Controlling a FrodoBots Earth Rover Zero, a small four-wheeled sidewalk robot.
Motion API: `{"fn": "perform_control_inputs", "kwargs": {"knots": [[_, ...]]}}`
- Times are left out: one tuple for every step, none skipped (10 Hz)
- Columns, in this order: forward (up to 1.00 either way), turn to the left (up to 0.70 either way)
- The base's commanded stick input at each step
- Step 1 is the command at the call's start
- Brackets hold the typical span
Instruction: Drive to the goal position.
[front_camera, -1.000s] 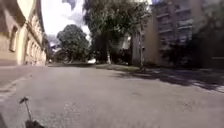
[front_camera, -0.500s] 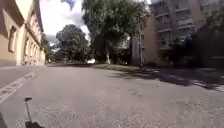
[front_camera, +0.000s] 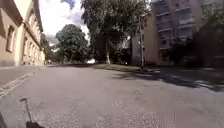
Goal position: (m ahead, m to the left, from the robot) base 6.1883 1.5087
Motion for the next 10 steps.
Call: {"fn": "perform_control_inputs", "kwargs": {"knots": [[0.70, 0.35], [0.70, 0.35], [0.70, 0.35], [0.70, 0.35], [0.70, 0.00], [0.70, 0.00], [0.70, 0.00], [0.70, 0.00], [0.70, 0.00], [0.70, 0.00]]}}
